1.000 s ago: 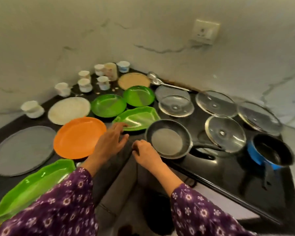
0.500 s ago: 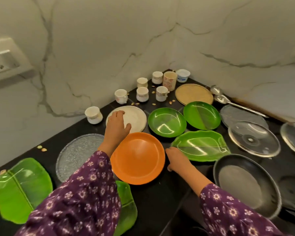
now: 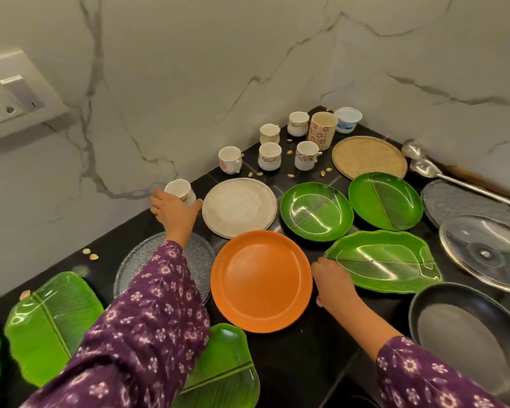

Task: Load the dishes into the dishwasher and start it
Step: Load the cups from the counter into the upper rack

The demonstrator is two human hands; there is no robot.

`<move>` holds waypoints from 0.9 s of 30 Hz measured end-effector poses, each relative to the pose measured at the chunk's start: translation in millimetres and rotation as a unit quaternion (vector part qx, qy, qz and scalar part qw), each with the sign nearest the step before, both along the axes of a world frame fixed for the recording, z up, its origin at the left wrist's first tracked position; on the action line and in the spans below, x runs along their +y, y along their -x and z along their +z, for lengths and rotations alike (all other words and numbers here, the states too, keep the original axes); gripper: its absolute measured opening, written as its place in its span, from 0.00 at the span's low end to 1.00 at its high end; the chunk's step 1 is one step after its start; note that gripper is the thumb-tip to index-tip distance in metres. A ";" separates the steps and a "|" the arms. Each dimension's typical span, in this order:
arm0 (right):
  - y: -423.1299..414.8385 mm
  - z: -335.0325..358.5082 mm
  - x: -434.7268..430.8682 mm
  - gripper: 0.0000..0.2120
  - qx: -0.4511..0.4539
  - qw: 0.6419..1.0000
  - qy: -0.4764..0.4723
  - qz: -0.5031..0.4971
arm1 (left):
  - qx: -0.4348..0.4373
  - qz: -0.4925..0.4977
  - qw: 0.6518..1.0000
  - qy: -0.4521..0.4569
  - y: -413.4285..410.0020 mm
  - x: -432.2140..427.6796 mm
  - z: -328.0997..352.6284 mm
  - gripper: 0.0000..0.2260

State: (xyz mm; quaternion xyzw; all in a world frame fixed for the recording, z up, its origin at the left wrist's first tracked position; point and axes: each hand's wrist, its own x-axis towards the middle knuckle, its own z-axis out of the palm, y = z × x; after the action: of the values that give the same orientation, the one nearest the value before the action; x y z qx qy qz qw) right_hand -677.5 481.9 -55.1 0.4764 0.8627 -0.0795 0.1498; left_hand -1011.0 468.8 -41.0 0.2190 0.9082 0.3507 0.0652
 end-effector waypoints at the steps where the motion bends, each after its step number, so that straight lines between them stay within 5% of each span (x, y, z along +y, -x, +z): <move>1: 1.0 0.9 -0.4 0.17 0.002 1.000 -0.002 0.003 | -0.007 -0.002 1.000 0.001 4.8 2.2 -1.4 0.44; 16: -1.4 -5.3 1.3 0.19 0.027 1.000 -0.014 0.007 | -0.019 -0.018 0.997 -0.069 16.5 12.5 -2.2 0.33; 27: -29.0 -13.3 -8.6 0.20 0.100 0.994 0.027 0.020 | 0.046 -0.329 0.927 -0.172 -123.0 -12.2 66.6 0.29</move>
State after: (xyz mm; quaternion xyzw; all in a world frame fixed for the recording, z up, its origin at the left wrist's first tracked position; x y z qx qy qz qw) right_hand -648.5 473.3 -68.4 0.4443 0.8804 -0.1471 0.0768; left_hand -888.0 456.5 25.6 0.5297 0.7127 0.4496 0.0966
